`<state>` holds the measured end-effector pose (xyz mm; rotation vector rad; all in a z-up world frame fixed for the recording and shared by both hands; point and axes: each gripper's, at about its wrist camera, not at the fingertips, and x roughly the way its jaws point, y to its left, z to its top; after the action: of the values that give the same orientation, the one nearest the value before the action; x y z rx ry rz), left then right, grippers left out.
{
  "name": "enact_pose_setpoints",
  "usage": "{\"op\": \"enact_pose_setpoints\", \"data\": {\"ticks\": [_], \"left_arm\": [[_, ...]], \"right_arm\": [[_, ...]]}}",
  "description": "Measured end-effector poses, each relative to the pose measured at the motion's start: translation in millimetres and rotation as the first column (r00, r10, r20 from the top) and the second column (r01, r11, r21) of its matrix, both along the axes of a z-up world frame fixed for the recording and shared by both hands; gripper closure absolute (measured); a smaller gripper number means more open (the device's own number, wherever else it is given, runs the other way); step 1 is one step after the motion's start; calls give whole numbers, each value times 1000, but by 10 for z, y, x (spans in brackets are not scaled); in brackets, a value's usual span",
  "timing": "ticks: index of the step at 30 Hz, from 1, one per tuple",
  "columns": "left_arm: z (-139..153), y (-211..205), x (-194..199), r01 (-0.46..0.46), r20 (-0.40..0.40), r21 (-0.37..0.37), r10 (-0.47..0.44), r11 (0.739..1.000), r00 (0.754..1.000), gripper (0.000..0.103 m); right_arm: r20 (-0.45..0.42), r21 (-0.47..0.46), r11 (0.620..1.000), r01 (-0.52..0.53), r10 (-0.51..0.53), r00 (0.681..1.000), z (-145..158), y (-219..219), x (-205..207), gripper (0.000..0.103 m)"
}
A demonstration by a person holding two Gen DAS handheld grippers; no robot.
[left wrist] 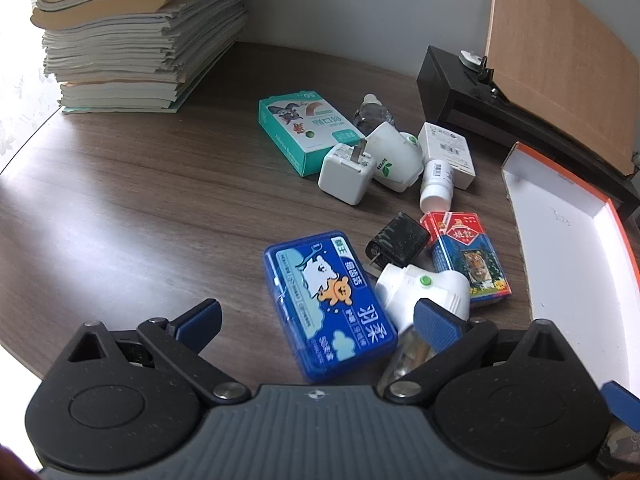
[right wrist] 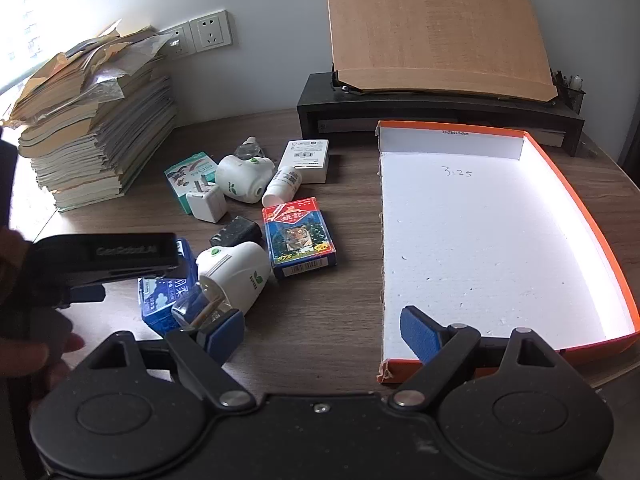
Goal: Organize rigid objects
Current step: 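Lower the left gripper onto the blue tin while the right gripper approaches the white diffuser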
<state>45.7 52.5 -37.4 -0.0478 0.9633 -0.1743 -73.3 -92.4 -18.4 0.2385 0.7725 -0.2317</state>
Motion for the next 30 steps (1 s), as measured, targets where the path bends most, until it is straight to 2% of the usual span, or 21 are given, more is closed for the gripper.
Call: {"op": "enact_pose_setpoints", "data": {"ticks": [11, 14, 18, 30], "left_arm": [[-234, 51, 170, -8, -55, 71, 12, 997, 998, 0], [-235, 151, 142, -16, -45, 107, 21, 994, 999, 0], [-218, 273, 136, -23, -39, 101, 27, 995, 999, 0], [-144, 174, 80, 56, -4, 146, -56, 988, 998, 0]], "right_arm": [[-10, -3, 1000, -3, 3, 1000, -46, -48, 46, 3], [-6, 0, 1000, -13, 13, 1000, -52, -31, 57, 3], [-15, 1, 1000, -21, 21, 1000, -63, 1, 86, 3], [-34, -6, 998, -58, 58, 998, -64, 184, 165, 3]]}}
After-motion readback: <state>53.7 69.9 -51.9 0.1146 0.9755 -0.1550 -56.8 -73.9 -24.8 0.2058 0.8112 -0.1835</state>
